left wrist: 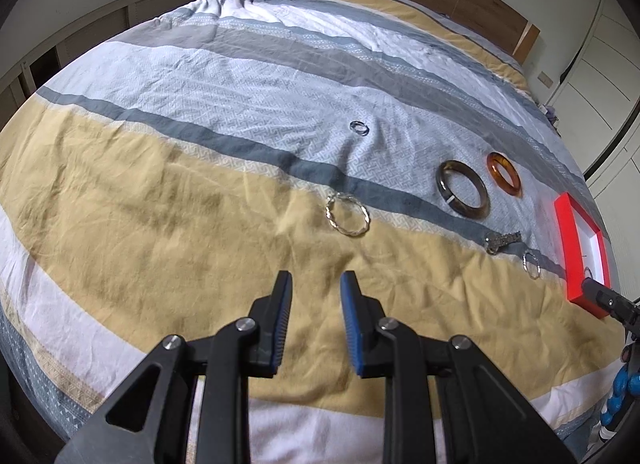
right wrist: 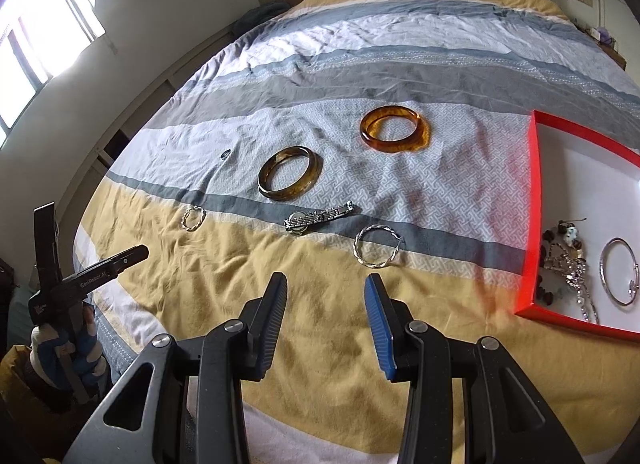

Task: Organize jewelry
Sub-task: 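Move the left tool to the twisted silver hoop while the right tool approaches the silver link watch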

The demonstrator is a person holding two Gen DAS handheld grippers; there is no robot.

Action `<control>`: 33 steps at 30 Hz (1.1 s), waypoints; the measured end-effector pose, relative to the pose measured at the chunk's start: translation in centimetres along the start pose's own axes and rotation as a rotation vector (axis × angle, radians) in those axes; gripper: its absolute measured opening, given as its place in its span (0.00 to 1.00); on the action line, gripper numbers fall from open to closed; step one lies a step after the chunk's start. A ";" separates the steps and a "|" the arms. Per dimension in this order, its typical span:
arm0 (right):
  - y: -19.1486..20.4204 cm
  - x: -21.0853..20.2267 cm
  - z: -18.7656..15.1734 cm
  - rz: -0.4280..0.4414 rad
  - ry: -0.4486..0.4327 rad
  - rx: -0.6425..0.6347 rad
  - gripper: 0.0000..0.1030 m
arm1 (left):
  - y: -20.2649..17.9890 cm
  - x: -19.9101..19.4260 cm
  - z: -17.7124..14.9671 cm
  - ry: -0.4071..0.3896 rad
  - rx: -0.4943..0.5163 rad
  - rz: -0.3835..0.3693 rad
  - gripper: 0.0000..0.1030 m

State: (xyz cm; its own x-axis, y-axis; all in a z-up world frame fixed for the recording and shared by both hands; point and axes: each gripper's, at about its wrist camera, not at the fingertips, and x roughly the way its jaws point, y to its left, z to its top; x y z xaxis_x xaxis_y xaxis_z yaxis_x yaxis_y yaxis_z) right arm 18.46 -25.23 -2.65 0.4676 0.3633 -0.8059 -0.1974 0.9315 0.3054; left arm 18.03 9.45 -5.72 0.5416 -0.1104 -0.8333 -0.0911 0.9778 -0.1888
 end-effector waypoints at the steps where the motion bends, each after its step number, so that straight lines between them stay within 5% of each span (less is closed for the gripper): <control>1: -0.1 0.4 0.1 0.006 0.004 0.004 0.39 | 0.0 0.3 0.1 0.003 0.000 -0.001 0.23; 17: -2.7 4.0 1.3 -0.003 0.025 0.031 0.39 | -1.1 4.4 2.6 0.009 0.026 -0.009 0.23; 21: -2.8 4.3 1.7 0.013 0.023 0.036 0.39 | -1.0 4.9 3.1 0.002 0.021 -0.004 0.37; 33: -0.9 7.4 2.8 0.109 0.057 0.031 0.41 | -1.1 6.3 4.3 0.000 0.040 -0.005 0.37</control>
State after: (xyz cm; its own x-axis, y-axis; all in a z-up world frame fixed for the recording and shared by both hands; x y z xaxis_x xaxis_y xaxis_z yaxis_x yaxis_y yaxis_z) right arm 24.56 -23.35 -7.46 0.3945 0.4618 -0.7944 -0.2176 0.8869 0.4075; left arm 25.12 8.44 -8.57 0.5421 -0.1151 -0.8324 -0.0553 0.9835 -0.1720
